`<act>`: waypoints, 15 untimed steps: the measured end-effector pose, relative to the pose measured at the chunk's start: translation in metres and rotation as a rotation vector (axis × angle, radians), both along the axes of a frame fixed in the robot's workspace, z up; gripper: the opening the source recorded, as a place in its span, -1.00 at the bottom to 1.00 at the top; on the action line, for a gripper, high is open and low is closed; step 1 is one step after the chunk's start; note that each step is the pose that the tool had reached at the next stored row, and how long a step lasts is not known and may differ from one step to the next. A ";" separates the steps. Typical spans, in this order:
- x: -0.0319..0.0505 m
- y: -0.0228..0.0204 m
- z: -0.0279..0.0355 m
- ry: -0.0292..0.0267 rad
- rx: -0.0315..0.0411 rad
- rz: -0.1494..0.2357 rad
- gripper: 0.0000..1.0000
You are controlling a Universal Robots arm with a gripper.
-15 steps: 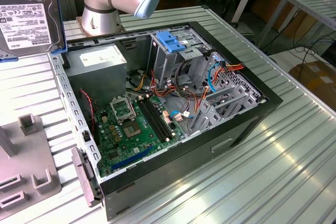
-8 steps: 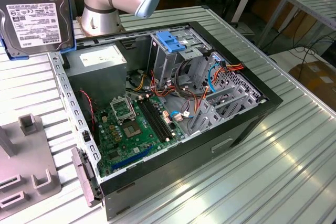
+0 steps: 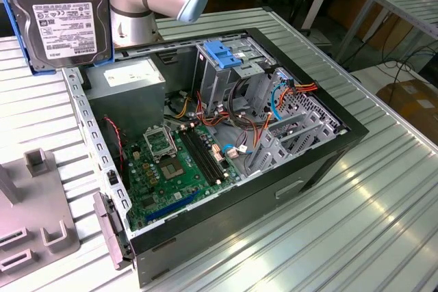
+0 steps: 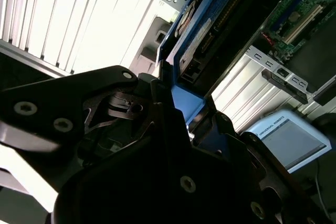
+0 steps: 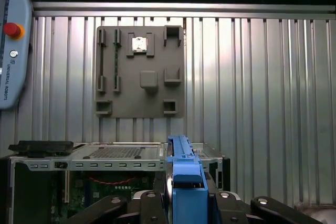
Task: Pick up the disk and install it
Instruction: 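Pick up the disk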
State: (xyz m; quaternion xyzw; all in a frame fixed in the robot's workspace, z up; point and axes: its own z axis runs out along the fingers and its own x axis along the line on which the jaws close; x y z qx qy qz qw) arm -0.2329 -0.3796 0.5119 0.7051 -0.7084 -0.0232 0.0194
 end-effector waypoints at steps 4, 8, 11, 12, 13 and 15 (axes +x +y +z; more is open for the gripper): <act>0.0105 0.0000 -0.0002 0.0000 0.0000 0.000 -0.26; 0.0181 0.0000 -0.0004 0.0000 0.0000 0.000 -0.26; 0.0265 0.0000 -0.0005 0.0001 0.0000 0.000 -0.26; 0.0283 0.0000 -0.0006 0.0000 0.0000 0.000 -0.26; 0.0307 0.0000 -0.0007 0.0000 0.0000 0.000 -0.26; 0.0344 0.0000 -0.0007 0.0001 -0.0001 0.000 -0.26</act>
